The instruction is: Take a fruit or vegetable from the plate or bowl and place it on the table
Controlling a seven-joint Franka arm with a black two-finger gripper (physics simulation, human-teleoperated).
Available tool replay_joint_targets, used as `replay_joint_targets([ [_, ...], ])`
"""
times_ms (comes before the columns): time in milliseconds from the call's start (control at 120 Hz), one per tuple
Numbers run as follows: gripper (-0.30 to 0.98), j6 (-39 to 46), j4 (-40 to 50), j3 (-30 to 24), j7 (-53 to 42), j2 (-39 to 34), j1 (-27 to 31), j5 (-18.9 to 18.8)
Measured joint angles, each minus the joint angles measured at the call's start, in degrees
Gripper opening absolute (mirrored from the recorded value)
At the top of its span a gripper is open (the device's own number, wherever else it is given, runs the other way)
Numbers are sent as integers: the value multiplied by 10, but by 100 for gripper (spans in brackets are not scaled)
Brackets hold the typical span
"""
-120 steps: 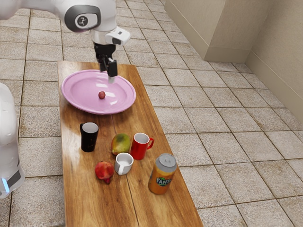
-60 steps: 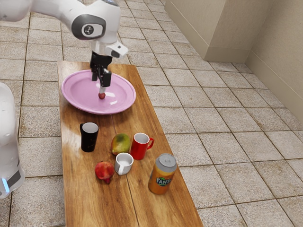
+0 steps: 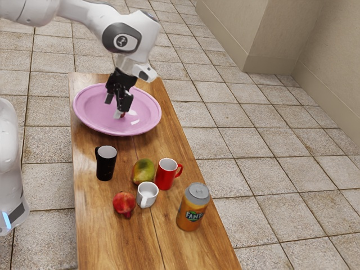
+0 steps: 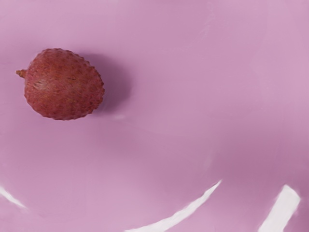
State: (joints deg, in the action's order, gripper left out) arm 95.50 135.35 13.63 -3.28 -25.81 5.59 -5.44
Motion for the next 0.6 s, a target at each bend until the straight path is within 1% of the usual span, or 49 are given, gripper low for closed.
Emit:
replay_joint_targets([
  [600, 66, 61, 6, 35, 8, 3, -5, -1],
])
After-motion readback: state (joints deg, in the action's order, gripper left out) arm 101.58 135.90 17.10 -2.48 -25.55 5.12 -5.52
